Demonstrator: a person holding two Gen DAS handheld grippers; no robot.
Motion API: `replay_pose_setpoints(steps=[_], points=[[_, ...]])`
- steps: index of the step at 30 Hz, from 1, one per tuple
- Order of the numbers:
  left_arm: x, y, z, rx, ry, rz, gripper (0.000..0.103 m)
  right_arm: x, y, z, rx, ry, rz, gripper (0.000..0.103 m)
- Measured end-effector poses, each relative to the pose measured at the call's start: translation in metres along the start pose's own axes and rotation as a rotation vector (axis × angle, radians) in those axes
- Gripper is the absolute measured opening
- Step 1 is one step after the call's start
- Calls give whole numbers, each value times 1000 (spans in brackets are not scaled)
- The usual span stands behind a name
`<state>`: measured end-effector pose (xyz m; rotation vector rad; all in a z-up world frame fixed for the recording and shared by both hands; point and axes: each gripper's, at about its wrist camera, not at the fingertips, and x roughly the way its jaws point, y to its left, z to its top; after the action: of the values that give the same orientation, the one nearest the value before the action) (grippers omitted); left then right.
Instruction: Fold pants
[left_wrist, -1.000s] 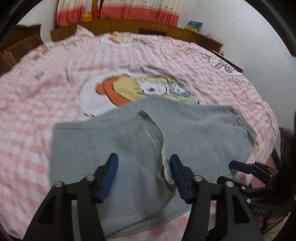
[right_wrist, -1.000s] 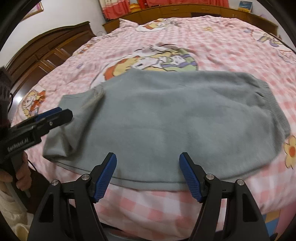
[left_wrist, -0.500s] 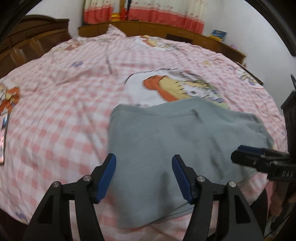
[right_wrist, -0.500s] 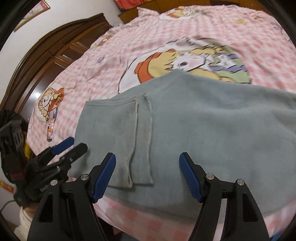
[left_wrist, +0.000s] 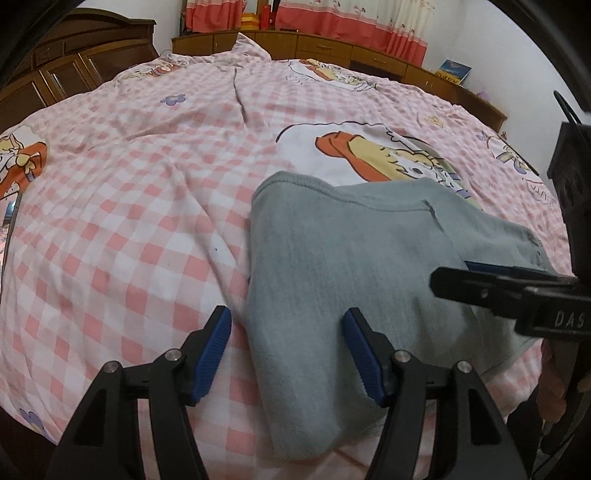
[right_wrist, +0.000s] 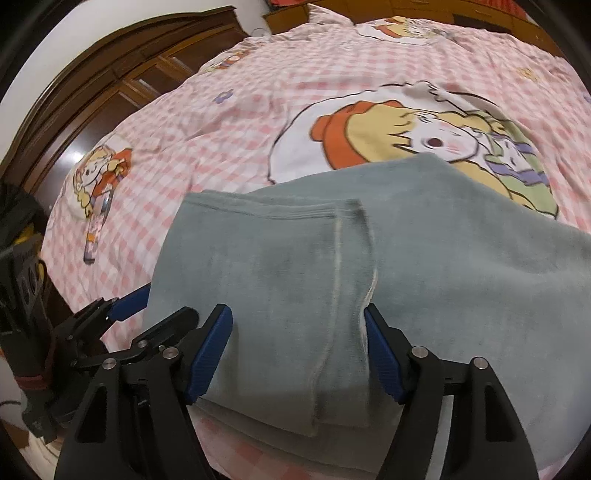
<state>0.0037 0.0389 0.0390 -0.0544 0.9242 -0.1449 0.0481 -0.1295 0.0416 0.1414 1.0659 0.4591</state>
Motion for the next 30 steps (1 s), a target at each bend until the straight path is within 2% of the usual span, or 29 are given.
replay_pose_setpoints(steps=[5, 11, 16, 23, 26, 28, 30], points=[[0, 2, 0, -13, 1, -10, 68, 5, 11, -2, -46, -4, -45, 63], [0, 3, 0, -12, 0, -7, 68, 2, 5, -3, -30, -12, -56, 39], [0, 2, 0, -16, 1, -7, 68, -4, 4, -2, -15, -21, -18, 16], [0, 3, 0, -19, -2, -8, 68, -7, 5, -2, 0, -21, -2, 14], [0, 5, 0, -29, -5, -17, 68, -3, 1, -2, 43, 5, 9, 22], [-1, 7, -1, -32, -7, -21, 68, 2, 0, -1, 54, 21, 23, 36], [-3, 9, -2, -36, -12, -25, 68, 8, 5, -1, 40, 31, 16, 40]])
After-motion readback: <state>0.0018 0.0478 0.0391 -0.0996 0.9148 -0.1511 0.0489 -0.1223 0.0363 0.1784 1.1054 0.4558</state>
